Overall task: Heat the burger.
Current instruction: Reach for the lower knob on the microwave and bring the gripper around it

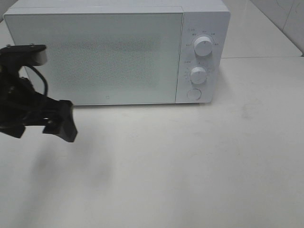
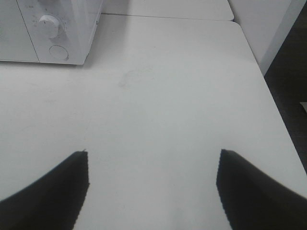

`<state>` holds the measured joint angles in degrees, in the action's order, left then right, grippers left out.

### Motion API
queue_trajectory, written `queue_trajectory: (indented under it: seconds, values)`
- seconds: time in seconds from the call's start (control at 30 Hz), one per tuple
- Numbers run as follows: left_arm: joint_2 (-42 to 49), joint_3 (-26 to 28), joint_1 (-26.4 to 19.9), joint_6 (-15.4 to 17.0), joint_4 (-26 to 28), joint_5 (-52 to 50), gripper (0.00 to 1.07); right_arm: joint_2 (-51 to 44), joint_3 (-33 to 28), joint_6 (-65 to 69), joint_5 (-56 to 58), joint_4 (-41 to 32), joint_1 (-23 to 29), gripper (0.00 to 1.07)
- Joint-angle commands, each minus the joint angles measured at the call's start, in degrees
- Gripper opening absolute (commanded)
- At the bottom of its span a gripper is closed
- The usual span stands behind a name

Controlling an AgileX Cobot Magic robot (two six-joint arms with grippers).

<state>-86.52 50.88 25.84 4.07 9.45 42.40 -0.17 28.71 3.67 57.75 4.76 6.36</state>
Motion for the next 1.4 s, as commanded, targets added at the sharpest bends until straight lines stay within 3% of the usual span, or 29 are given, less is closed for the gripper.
queue_trajectory:
  seconds: [0.03,0.07,0.13,0.2,0.37,0.43,0.7,1.0,1.07,1.4]
  values:
    - [2.1,-0.1,-3.3,-0.3,-0.6,4.4,1.00,-1.9,-0.1,-0.5,-0.7,0.5,-0.3,0.72]
    - [3.9,-0.1,-6.8,-0.9,-0.9,7.3,1.00,-1.9,-0.1,-0.5,-0.7,0.5,-0.3,0.72]
    - [4.7,-0.1,-8.5,-0.9,-1.1,8.4,1.00,-1.9,-0.1,-0.5,-0.7,0.5,-0.3,0.72]
    - [7.6,-0.1,-13.2,-1.0,-1.9,12.2,1.00,-1.9,-0.1,-0.5,-0.7,0.5,-0.3,0.72]
    - [13.2,-1.4,-18.6,-1.3,-2.9,16.5,1.00,-1.9,-0.1,-0.5,-0.7,0.5,-0.3,0.72]
    - [17.1,-4.5,-20.3,-1.5,-3.5,16.7,1.00,-1.9,-0.1,-0.5,-0.7,0.5,-0.3,0.72]
    - [28.7,-13.9,-21.5,-2.3,-6.4,18.8,1.00,-1.9,-0.1,-0.5,-0.7,0.5,-0.3,0.72]
    - [39.4,-16.3,-21.5,-2.3,-6.9,23.7,1.00,-1.9,-0.1,-0.5,-0.7,0.5,-0.3,0.72]
    - [46.0,-17.9,-21.5,-2.3,-8.5,25.4,1.00,-1.9,-0.1,-0.5,-0.7,0.5,-0.3,0.72]
    - [61.9,-18.8,-21.5,-2.3,-9.1,25.3,1.00,-1.9,-0.1,-0.5,-0.7,0.5,-0.3,0.72]
